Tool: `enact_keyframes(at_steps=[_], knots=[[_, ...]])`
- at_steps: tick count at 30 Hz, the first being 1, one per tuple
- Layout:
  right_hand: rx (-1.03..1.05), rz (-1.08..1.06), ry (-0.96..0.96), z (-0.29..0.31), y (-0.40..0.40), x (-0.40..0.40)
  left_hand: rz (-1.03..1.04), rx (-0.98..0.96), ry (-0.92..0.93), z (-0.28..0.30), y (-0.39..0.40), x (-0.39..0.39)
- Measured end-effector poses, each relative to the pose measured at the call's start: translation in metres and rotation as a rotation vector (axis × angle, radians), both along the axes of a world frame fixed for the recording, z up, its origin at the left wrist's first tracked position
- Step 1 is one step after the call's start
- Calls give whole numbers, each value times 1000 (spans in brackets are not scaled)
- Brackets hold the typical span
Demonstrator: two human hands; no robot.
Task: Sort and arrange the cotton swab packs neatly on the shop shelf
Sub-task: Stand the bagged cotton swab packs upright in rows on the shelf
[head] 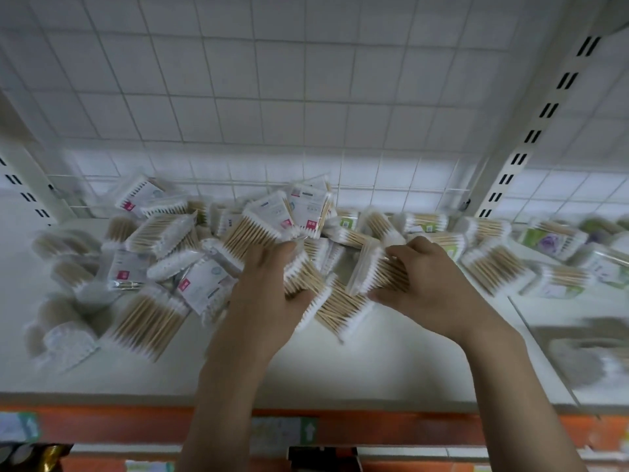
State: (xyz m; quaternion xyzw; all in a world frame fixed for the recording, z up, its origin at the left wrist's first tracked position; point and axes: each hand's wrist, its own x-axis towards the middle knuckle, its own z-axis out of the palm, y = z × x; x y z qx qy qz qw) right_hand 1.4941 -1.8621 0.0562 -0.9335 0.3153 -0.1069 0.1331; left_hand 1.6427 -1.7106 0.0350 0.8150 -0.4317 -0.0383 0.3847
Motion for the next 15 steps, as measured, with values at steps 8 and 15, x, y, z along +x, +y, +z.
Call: enact_keyframes(at_steps=[8,15], knots=[[111,-103,-268,2,10,-45,-126,-99,-62,18,-17,-28],[69,-117,-451,15,1,-117,-256,-110,-62,37,-49,-87]])
